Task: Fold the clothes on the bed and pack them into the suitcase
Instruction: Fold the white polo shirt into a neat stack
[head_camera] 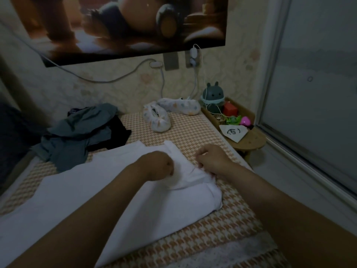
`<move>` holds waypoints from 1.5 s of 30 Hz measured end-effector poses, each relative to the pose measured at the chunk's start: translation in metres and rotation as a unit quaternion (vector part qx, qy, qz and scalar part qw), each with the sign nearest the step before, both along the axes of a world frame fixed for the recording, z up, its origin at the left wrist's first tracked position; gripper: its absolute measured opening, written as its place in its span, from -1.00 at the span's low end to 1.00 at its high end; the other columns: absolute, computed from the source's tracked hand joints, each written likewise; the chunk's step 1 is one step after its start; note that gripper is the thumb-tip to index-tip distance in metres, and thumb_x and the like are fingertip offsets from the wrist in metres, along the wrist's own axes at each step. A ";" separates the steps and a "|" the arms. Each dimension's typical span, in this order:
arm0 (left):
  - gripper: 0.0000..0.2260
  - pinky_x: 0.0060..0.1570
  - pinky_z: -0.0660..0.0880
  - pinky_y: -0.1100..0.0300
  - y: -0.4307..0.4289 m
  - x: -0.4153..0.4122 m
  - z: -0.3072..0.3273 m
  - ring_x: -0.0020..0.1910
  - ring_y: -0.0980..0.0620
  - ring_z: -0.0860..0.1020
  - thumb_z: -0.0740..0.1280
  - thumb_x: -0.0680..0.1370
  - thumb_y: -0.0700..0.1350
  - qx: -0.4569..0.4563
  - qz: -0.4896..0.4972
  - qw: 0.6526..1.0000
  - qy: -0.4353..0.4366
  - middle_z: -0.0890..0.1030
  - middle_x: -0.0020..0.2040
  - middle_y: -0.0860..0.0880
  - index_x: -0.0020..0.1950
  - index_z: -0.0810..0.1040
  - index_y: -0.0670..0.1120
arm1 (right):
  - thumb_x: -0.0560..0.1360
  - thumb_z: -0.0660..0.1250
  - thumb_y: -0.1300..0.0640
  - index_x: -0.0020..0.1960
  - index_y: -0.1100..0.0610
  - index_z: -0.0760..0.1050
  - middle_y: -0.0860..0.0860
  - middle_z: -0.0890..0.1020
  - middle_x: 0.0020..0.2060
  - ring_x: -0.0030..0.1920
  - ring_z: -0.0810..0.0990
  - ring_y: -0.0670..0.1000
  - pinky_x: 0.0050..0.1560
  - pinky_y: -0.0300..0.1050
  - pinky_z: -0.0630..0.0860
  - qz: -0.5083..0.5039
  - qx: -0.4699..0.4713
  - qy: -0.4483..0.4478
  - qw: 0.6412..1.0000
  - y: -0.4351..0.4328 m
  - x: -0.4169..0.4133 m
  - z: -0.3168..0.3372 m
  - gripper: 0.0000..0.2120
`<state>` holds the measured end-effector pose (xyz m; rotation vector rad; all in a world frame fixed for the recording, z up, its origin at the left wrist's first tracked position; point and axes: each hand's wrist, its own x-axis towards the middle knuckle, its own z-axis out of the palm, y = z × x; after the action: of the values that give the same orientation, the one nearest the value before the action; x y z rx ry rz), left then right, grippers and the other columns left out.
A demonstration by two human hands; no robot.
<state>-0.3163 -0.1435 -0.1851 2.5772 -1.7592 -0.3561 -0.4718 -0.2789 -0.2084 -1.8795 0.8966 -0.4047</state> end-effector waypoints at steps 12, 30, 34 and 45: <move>-0.35 0.49 0.12 -0.03 -0.023 -0.006 -0.057 0.53 -0.04 0.10 0.14 0.52 0.29 -0.062 -0.134 0.989 -0.017 0.13 0.57 -0.08 0.55 0.14 0.06 | 0.35 0.53 -0.07 0.01 0.06 0.57 -0.01 0.62 -0.08 -0.13 0.56 -0.06 -0.18 -0.19 0.49 0.200 -0.011 0.196 0.960 -0.019 -0.020 0.008 -0.67; -0.76 0.03 0.40 0.25 0.002 -0.008 -0.013 0.03 0.05 0.52 0.22 0.52 -0.24 -0.063 -0.066 0.995 0.034 0.60 0.05 0.01 -0.02 0.66 -0.03 | 0.53 0.35 -0.08 -0.33 0.18 0.53 0.03 0.60 -0.45 -0.42 0.52 0.04 -0.36 -0.16 0.45 0.231 -0.020 0.154 0.960 0.009 -0.026 0.014 -0.61; -0.58 0.03 0.51 0.05 -0.034 0.011 -0.029 0.19 -0.10 0.50 0.21 0.50 -0.36 -0.121 -0.125 0.983 -0.052 0.45 0.32 -0.07 0.30 0.51 -0.03 | 0.47 0.39 -0.16 -0.41 0.07 0.33 -0.02 0.40 -0.45 -0.36 0.41 -0.03 -0.37 -0.17 0.30 0.137 -0.113 0.164 0.970 -0.004 -0.019 0.002 -0.56; -0.80 -0.06 0.32 0.14 -0.077 0.025 -0.041 0.04 -0.09 0.48 0.34 0.46 -0.19 -0.075 -0.210 0.959 -0.177 0.57 0.01 -0.10 0.07 0.60 -0.09 | 0.34 0.51 0.00 -0.46 0.10 0.30 0.06 0.37 -0.46 -0.34 0.42 0.05 -0.33 -0.15 0.31 0.189 -0.075 0.238 0.950 -0.022 -0.006 -0.020 -0.57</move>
<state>-0.2915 -0.2201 -0.2263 2.2535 -2.3470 0.2567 -0.4776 -0.3006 -0.2282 -2.2806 0.7979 0.2361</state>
